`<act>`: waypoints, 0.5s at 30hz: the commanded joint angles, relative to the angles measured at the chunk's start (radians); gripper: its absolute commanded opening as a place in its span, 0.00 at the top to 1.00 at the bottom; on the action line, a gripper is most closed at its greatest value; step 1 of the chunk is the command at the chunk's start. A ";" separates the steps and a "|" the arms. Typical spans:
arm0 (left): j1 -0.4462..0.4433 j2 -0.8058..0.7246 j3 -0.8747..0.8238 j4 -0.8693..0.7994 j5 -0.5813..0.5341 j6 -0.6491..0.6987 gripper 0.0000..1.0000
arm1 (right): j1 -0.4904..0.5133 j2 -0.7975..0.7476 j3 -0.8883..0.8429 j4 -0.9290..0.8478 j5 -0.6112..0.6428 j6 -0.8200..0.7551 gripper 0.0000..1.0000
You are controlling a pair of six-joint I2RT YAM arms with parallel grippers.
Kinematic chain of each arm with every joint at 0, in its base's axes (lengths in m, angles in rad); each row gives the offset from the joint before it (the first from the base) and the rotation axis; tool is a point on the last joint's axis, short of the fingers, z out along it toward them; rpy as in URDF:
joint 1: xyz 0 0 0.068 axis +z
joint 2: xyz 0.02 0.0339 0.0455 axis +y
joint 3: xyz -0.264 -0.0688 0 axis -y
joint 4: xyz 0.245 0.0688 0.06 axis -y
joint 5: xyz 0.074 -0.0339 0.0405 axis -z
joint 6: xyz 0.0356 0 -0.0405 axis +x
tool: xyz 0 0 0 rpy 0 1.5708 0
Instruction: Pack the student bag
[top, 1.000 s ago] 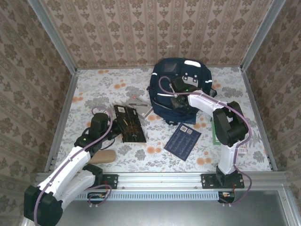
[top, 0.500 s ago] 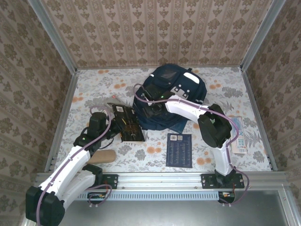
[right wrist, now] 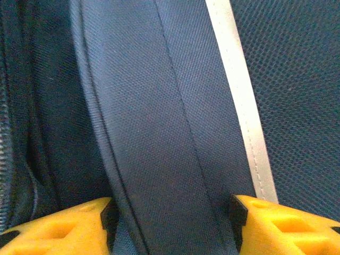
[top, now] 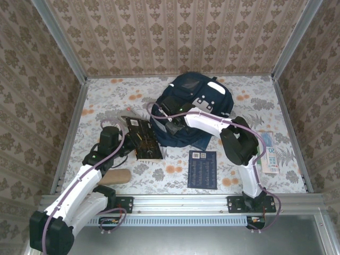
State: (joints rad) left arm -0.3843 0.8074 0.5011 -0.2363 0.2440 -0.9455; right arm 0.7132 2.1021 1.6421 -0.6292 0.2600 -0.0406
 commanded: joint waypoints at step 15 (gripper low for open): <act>0.010 0.019 0.116 0.088 0.047 0.010 1.00 | -0.064 -0.078 0.048 -0.027 0.046 -0.020 1.00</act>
State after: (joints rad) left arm -0.3843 0.8207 0.5560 -0.2379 0.2607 -0.9455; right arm 0.6735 2.1033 1.6768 -0.6277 0.2737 -0.0696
